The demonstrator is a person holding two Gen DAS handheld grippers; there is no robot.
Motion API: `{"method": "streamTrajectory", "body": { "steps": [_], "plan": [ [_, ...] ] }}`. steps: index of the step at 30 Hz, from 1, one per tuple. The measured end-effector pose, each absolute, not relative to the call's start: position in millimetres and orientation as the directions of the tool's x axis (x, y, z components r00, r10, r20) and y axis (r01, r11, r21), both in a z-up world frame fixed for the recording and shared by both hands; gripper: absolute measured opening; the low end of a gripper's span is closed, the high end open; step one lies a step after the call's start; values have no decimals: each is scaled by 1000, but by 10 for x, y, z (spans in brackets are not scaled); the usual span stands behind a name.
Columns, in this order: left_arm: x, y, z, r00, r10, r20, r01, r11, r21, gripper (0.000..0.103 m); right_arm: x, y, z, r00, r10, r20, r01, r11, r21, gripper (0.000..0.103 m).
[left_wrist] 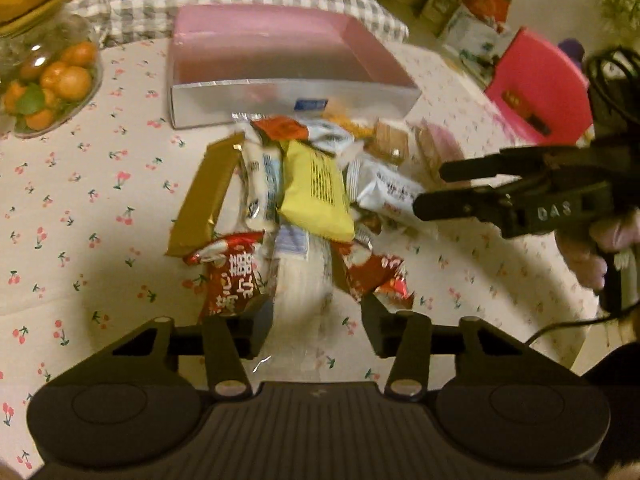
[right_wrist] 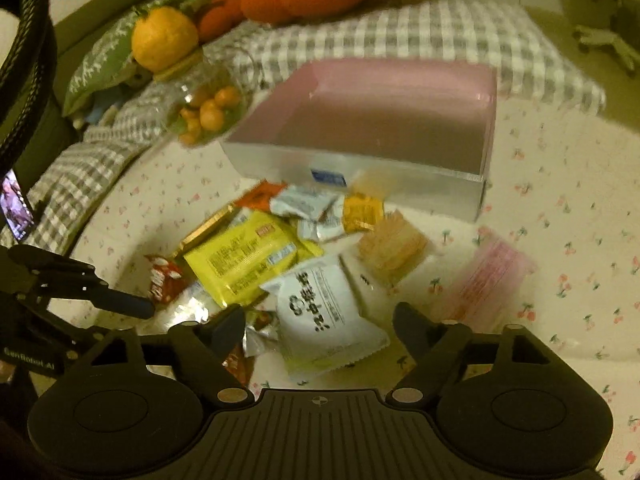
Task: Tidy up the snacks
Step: 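Grasp the clear white stick packet with the left tool while the right tool grasps the white printed packet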
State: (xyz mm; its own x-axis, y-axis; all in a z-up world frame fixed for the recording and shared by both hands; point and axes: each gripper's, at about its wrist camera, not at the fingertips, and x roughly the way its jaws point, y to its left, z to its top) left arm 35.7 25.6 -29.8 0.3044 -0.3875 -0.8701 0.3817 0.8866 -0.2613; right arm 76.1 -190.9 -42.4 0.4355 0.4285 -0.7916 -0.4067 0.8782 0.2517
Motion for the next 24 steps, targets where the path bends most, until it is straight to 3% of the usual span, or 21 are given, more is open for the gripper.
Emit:
{"method": "streamTrajectory", "body": {
  "steps": [15,17,19,24],
  "plan": [
    [353,22,-469,340,-248,-907,444,893,-78,40,859,-1688,-626,440,353,-825,-386,904,181,60],
    [337,-14,-480,356,-232,-906,451,891,-51,39,852,-1651,-635,446,346,-825,-389,906,169,53],
    [340,-24,-482,364,-221,-905,446,894,-39,30,862,-1640,-625,448,344,-825,-373,911,178,50],
    [353,31,-460,366,-231,-902,418,906,-63,24,894,-1695,-598,444,334,-832,-290,932,219,46]
  ]
}}
